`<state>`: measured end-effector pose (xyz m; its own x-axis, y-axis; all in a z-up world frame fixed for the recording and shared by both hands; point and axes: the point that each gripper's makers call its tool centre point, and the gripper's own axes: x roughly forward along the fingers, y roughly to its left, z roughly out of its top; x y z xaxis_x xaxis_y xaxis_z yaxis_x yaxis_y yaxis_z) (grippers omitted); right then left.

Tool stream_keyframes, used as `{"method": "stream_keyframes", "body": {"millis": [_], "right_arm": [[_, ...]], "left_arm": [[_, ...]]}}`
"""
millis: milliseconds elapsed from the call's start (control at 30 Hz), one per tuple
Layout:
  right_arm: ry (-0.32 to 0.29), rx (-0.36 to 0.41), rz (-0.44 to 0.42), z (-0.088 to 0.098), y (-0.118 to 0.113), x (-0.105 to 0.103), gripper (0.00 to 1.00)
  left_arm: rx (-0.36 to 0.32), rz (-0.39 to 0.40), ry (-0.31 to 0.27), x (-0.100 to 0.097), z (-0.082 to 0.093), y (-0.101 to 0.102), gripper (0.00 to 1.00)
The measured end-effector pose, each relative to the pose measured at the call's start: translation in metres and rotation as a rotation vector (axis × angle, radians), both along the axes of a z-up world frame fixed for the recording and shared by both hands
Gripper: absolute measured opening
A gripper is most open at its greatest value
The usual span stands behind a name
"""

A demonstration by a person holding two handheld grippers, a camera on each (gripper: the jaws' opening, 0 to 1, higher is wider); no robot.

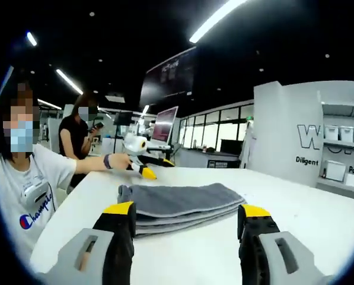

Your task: Open the folded towel by lifting each exposed corner and separating the folded layers until the towel lies flat within the target outline without major curled edges

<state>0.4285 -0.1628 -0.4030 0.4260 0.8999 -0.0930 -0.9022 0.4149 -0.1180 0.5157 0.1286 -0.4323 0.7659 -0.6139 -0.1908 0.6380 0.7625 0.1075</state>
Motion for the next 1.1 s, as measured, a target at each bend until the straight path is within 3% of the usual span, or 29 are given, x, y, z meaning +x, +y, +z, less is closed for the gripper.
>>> {"method": "stream_keyframes", "body": {"millis": [433, 833, 900, 1033, 1100], "right_arm": [[0.063, -0.099, -0.019, -0.029, -0.006, 0.009, 0.99], [0.067, -0.133, -0.006, -0.037, 0.002, -0.001, 0.99], [0.053, -0.114, 0.007, -0.031, 0.005, -0.003, 0.99], [0.041, -0.091, 0.025, -0.024, 0.009, -0.006, 0.99], [0.030, -0.093, 0.032, -0.021, 0.011, -0.007, 0.99]], "left_arm": [[-0.011, -0.017, -0.002, -0.002, 0.004, -0.004, 0.89], [-0.024, -0.020, -0.016, -0.008, 0.013, -0.006, 0.89], [-0.070, -0.084, -0.017, -0.023, 0.021, -0.019, 0.90], [-0.038, -0.100, -0.082, -0.038, 0.032, -0.035, 0.91], [-0.037, -0.114, -0.085, -0.046, 0.034, -0.045, 0.91]]}}
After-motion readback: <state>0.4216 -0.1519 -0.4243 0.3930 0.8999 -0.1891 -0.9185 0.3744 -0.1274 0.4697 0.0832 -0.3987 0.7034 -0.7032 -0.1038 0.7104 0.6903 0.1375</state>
